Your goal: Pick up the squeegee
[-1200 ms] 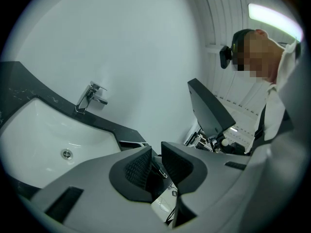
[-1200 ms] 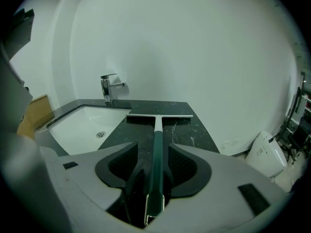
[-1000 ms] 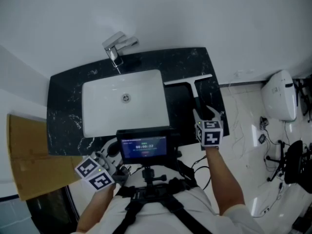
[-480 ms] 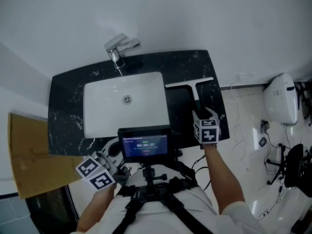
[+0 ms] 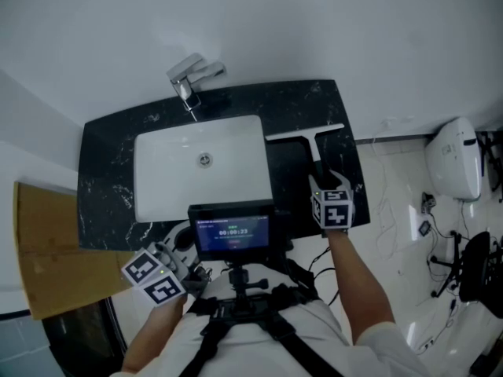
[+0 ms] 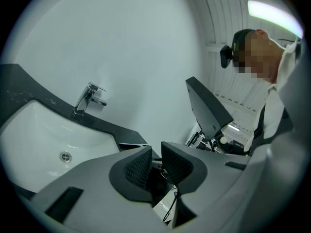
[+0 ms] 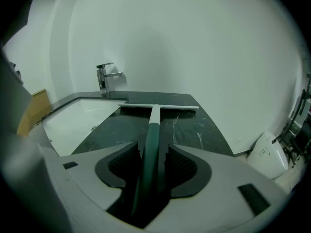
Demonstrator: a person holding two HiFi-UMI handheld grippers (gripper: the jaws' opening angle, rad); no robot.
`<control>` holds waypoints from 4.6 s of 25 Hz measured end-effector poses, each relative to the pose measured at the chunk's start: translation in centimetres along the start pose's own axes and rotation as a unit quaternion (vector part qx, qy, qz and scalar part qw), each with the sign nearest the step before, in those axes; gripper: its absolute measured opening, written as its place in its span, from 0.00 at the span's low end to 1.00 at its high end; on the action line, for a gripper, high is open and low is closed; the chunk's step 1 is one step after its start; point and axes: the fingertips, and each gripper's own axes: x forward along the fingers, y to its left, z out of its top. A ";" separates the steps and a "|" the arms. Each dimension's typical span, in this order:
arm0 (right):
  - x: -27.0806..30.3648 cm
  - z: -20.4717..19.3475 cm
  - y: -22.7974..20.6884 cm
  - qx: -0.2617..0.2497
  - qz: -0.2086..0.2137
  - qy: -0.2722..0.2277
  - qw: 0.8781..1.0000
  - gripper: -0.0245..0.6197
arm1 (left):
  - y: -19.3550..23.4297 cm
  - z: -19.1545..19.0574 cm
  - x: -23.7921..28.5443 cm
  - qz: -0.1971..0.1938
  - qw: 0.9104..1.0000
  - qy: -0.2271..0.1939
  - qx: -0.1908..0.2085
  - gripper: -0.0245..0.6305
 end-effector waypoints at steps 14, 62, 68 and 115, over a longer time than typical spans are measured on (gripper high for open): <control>0.8 0.9 -0.1 0.001 -0.003 0.004 1.000 0.35 | -0.4 -0.2 0.7 -0.013 1.000 0.004 0.001 0.12; 0.9 0.9 -0.6 -0.016 -0.015 -0.003 1.000 0.17 | -1.5 0.3 -0.8 -0.001 1.000 -0.023 0.014 0.12; 0.6 1.1 -0.7 -0.006 -0.006 0.003 1.000 0.17 | -1.7 0.4 -0.8 -0.002 1.000 -0.027 0.017 0.12; -4.8 10.3 -1.9 0.024 0.013 -0.053 0.998 0.17 | -1.9 0.5 -1.0 -0.005 0.999 -0.045 0.015 0.12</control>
